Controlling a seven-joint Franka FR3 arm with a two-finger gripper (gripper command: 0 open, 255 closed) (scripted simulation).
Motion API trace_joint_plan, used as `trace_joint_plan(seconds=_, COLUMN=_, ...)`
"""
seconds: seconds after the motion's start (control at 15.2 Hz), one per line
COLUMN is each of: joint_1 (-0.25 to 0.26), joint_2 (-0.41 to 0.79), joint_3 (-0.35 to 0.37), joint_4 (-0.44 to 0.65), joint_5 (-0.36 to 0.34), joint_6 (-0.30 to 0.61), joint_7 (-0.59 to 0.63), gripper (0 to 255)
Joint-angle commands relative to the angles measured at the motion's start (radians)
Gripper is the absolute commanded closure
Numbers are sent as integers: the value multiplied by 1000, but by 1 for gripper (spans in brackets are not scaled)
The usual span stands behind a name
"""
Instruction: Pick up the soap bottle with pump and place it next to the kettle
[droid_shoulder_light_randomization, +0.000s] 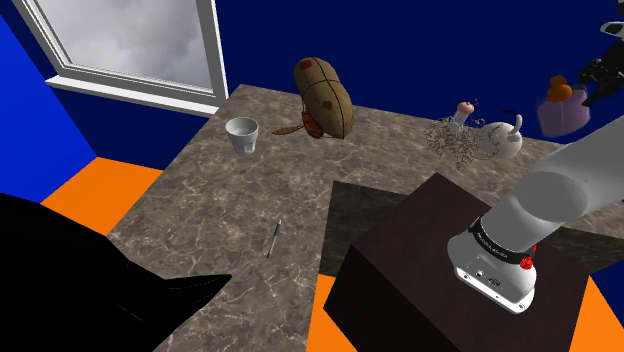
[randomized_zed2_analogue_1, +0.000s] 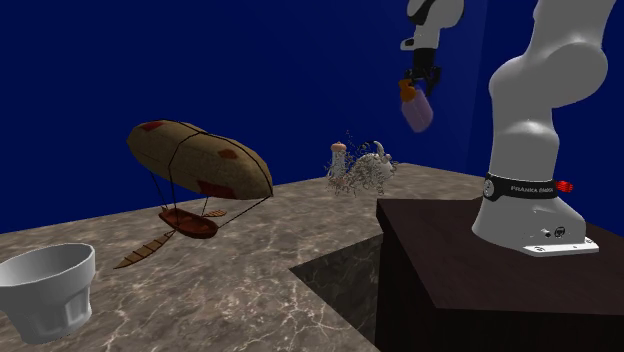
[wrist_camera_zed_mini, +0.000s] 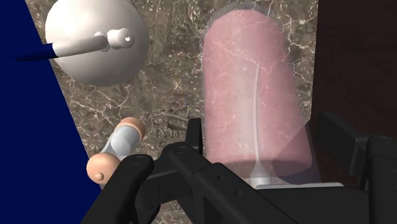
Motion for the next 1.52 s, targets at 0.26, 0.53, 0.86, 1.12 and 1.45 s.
trace_joint_plan(seconds=0.26, joint_1=538, joint_2=62, joint_3=-664, joint_4=192, joint_5=58, joint_6=-22, joint_7=-173, gripper=255)
trace_joint_plan(seconds=0.53, joint_1=512, joint_2=6, joint_3=-624, joint_4=154, joint_5=-6, joint_6=19, joint_7=-131, gripper=255)
trace_joint_plan(seconds=0.86, joint_1=539, joint_2=-23, joint_3=-655, joint_4=109, joint_5=-40, joint_6=76, joint_7=-110, gripper=255)
trace_joint_plan(seconds=1.12, joint_1=566, joint_2=-50, joint_3=-684, joint_4=78, joint_5=-71, joint_6=120, joint_7=-90, gripper=255)
trace_joint_plan(seconds=1.45, joint_1=601, joint_2=-86, joint_3=-725, joint_4=44, joint_5=-114, joint_6=173, joint_7=-64, gripper=255)
